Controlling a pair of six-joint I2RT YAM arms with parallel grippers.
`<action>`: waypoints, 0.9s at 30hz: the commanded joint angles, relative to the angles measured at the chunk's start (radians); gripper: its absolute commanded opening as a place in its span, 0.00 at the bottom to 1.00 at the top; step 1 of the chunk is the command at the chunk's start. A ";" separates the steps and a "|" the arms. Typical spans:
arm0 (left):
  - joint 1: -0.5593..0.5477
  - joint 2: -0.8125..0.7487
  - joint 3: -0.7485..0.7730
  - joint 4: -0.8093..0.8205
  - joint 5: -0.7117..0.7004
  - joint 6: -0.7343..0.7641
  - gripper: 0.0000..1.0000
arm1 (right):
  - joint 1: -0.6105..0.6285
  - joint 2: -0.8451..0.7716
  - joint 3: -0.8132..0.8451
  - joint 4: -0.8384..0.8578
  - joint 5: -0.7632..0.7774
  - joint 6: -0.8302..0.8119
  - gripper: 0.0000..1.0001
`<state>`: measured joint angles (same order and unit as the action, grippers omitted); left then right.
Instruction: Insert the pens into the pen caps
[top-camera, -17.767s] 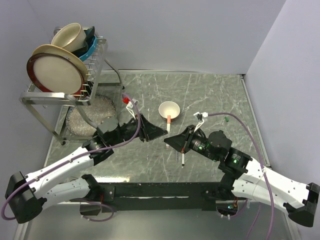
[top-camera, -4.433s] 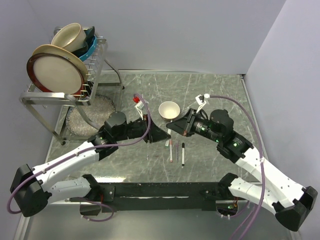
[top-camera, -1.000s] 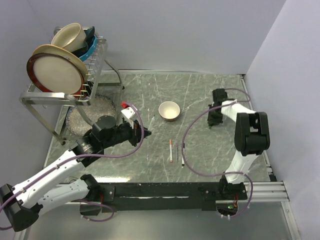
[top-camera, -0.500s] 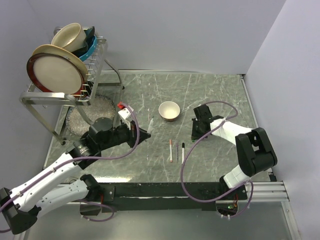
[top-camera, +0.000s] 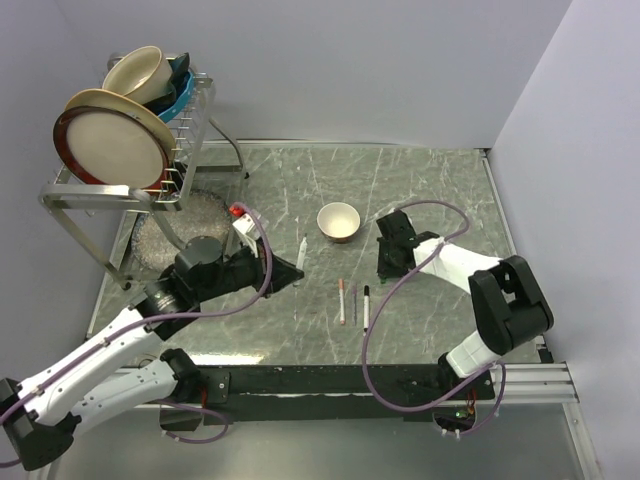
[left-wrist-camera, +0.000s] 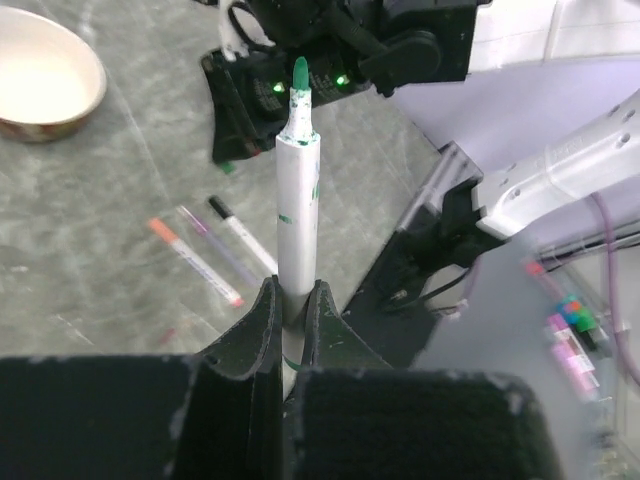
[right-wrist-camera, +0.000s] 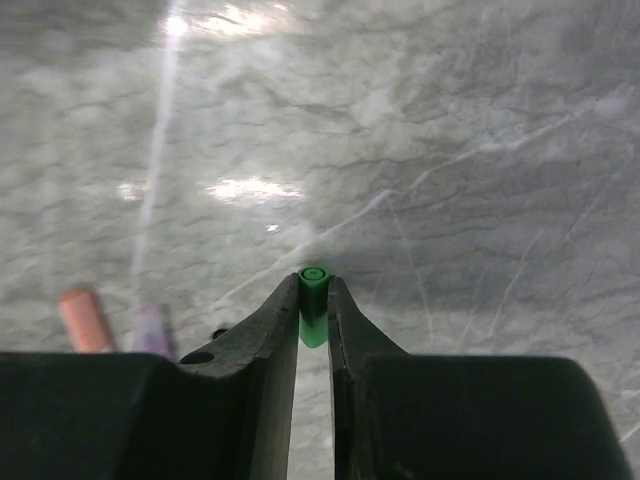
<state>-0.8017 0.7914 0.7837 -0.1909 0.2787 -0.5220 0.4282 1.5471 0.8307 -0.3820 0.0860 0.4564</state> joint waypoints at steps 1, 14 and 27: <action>0.001 0.025 -0.092 0.183 0.071 -0.185 0.01 | 0.007 -0.139 0.048 -0.006 -0.049 0.019 0.02; -0.102 0.259 -0.176 0.539 0.120 -0.323 0.01 | 0.027 -0.542 0.041 0.091 -0.278 0.182 0.01; -0.133 0.440 -0.077 0.607 0.151 -0.317 0.01 | 0.064 -0.699 -0.021 0.190 -0.313 0.318 0.02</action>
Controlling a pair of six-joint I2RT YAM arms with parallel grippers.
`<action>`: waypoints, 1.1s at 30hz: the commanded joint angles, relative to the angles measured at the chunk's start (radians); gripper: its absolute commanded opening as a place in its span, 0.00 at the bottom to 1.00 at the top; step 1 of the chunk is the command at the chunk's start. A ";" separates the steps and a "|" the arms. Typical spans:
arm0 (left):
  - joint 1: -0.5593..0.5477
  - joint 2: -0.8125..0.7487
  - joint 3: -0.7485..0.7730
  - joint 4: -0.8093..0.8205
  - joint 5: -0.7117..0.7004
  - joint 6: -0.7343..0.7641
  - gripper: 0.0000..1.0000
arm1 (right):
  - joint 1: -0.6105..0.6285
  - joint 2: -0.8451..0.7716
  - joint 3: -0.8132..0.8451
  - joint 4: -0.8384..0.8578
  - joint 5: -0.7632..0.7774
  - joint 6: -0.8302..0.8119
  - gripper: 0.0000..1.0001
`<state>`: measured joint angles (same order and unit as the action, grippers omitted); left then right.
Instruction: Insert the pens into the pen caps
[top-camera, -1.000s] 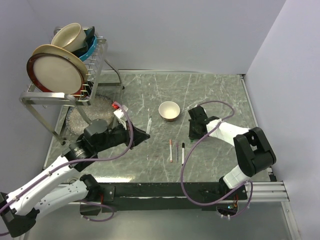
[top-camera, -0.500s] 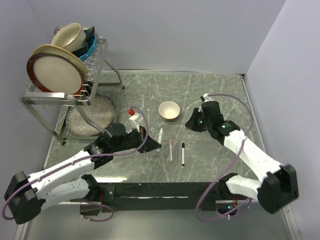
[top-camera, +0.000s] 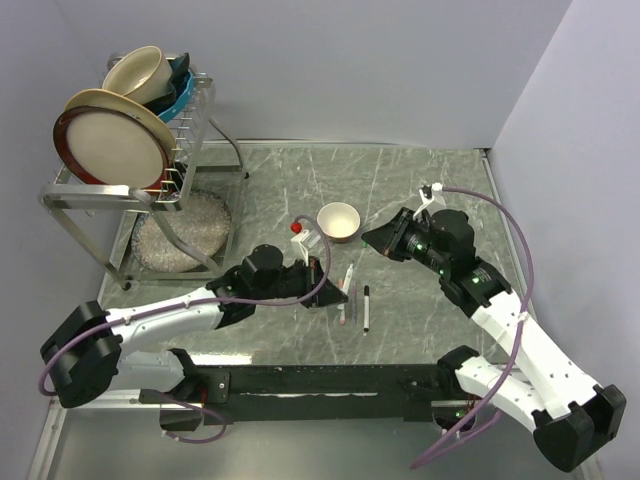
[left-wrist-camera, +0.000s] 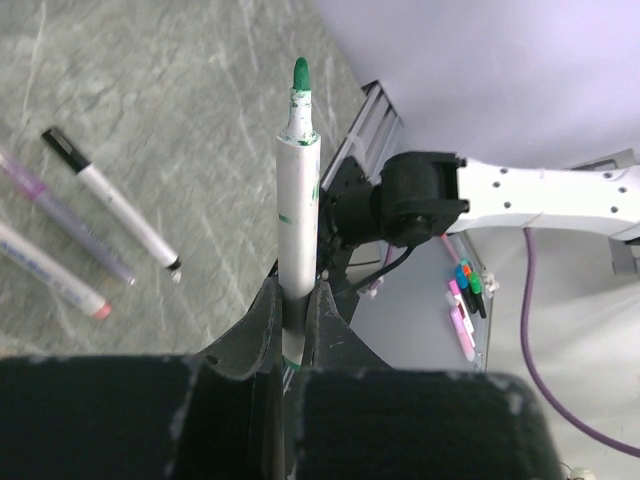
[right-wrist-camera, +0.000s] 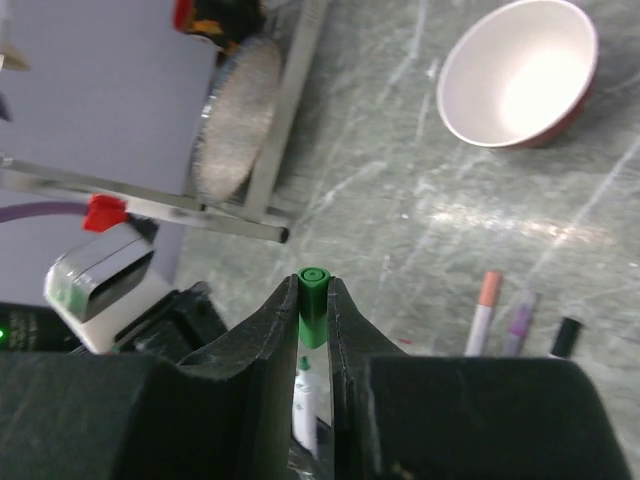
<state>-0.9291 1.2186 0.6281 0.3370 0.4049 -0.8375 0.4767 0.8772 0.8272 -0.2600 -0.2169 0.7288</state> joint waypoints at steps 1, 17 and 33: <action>-0.004 0.022 0.084 0.077 0.028 0.000 0.01 | 0.020 -0.030 -0.019 0.067 -0.009 0.044 0.02; -0.004 0.047 0.125 0.046 0.017 0.026 0.01 | 0.050 -0.055 -0.036 0.070 0.010 0.057 0.01; -0.005 0.018 0.091 0.091 0.080 0.029 0.01 | 0.050 -0.046 0.010 0.036 0.050 0.037 0.01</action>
<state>-0.9302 1.2625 0.7151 0.3656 0.4473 -0.8295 0.5194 0.8410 0.7967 -0.2405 -0.1841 0.7719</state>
